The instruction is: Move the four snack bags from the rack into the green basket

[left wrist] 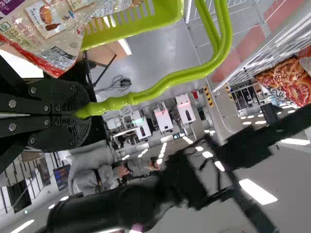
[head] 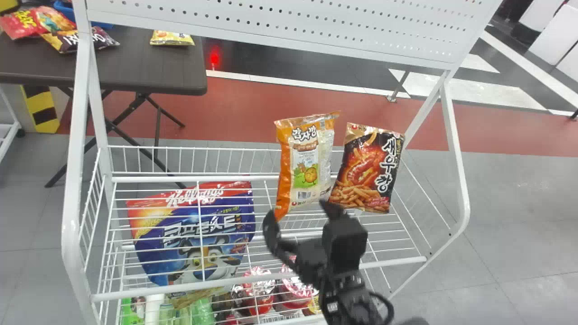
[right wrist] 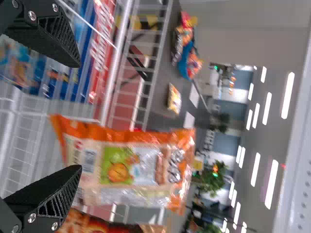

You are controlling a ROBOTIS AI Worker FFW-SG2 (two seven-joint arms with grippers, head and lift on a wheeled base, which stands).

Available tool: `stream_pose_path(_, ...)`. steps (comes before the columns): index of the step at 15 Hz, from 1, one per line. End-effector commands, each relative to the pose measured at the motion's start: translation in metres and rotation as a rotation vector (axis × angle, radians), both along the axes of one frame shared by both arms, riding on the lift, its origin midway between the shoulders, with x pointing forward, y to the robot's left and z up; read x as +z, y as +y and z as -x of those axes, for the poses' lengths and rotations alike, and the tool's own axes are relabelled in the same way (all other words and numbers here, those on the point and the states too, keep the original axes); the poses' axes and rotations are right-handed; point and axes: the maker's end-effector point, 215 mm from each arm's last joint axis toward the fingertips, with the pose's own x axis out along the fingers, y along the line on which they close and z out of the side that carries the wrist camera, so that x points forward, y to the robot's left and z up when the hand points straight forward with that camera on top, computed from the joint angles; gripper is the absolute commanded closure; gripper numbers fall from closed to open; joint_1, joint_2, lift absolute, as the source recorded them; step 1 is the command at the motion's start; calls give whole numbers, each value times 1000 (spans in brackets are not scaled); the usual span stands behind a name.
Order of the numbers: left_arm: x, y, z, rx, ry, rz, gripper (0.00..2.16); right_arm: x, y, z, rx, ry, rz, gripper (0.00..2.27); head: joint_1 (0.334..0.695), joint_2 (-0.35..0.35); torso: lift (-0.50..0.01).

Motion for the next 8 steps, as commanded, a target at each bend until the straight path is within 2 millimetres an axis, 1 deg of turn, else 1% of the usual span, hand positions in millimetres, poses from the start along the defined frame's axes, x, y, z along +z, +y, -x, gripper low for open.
stream_pose_path(1, -1, 2, 0, 4, 2, -2, 1875, 12, -29, -42, -48, -50, -11, 70, 695, -350, 0)
stream_pose_path(2, -1, 3, -1, 5, 2, -4, 1875, 15, -39, -57, -57, -54, -13, 70, 695, -350, 0)
stream_pose_path(4, -1, 3, -1, 5, 2, -4, 1875, 17, -47, -79, -70, -58, 8, 70, 695, -350, 0)
stream_pose_path(5, -1, 4, -2, 5, -2, -6, 1875, 11, -51, -92, -77, -39, 25, 70, 695, -350, 0)
stream_pose_path(6, -1, 3, -3, 6, -3, -7, 1875, 7, -54, -98, -83, -31, 37, 70, 695, -350, 0)
stream_pose_path(8, -2, 2, -4, 4, -3, -8, 1875, -9, -58, -111, -90, 5, 44, 93, 695, -350, 0)
